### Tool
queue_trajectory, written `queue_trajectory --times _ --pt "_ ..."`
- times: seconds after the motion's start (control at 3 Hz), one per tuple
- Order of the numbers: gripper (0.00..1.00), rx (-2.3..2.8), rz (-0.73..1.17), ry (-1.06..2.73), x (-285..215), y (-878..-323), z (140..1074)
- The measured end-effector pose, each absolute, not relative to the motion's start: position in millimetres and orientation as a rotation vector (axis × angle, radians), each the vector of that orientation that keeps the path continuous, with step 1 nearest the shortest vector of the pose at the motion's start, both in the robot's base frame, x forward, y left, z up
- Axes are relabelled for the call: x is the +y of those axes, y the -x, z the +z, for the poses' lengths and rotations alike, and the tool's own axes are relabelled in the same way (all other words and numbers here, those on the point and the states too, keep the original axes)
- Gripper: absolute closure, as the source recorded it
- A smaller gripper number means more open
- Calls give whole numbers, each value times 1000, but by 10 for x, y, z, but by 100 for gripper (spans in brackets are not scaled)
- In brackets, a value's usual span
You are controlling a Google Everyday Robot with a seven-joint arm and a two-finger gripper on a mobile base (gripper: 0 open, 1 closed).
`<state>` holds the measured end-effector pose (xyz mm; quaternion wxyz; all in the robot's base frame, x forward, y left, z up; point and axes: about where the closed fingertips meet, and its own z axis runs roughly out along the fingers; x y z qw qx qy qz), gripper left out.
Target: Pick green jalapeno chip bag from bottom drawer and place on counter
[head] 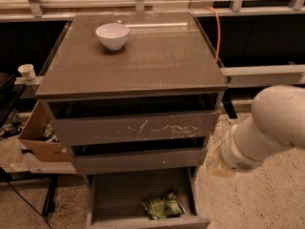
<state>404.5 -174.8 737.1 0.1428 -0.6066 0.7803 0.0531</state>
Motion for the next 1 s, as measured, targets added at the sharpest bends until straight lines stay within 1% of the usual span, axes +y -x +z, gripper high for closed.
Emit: queue_trajectory --times 0.33,0.67,1.0 --pt "100 2217 248 1773 -1532 -4020 6516" --pt "100 2187 222 1722 -1492 -4179 6447" --pt "100 2186 221 1720 -1490 -4185 6427"
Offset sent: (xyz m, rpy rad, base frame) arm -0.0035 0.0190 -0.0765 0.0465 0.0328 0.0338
